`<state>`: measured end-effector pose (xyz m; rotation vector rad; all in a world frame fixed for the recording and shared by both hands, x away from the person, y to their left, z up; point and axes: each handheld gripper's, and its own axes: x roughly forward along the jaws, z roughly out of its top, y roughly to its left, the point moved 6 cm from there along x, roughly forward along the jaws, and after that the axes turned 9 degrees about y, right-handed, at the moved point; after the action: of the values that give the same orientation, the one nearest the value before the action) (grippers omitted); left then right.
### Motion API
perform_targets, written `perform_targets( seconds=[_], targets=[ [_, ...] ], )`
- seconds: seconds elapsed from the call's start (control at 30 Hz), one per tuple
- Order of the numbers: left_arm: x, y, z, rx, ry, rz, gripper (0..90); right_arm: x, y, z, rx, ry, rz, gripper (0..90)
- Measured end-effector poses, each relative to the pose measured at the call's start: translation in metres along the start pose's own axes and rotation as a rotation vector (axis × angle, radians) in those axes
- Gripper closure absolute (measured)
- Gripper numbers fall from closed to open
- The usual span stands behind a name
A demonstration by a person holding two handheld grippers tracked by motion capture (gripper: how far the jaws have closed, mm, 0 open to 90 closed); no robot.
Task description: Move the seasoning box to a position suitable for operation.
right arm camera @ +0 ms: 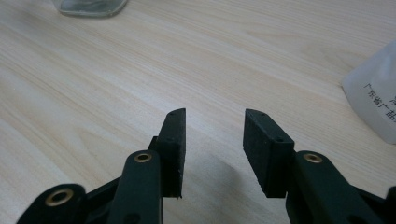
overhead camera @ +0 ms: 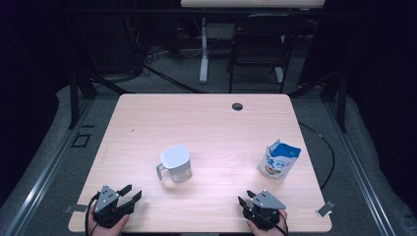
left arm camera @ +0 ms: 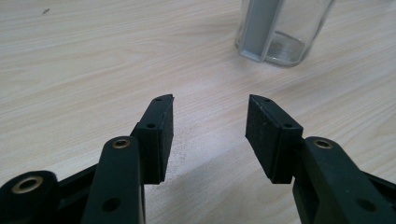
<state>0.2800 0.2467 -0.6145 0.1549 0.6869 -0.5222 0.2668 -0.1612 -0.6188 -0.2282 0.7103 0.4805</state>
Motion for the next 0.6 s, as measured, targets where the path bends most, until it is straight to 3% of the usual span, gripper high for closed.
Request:
perform_targets(
  seconds=[0.27, 0.6],
  targets=[
    [0.001, 0.0, 0.0, 0.002, 0.005, 0.011, 51.6, 0.001, -0.008, -0.006, 0.026, 0.009, -0.006, 58.7],
    [0.001, -0.001, -0.003, -0.005, 0.012, -0.012, 52.6, -0.001, -0.012, -0.011, 0.037, 0.022, 0.003, 58.4]
  ],
)
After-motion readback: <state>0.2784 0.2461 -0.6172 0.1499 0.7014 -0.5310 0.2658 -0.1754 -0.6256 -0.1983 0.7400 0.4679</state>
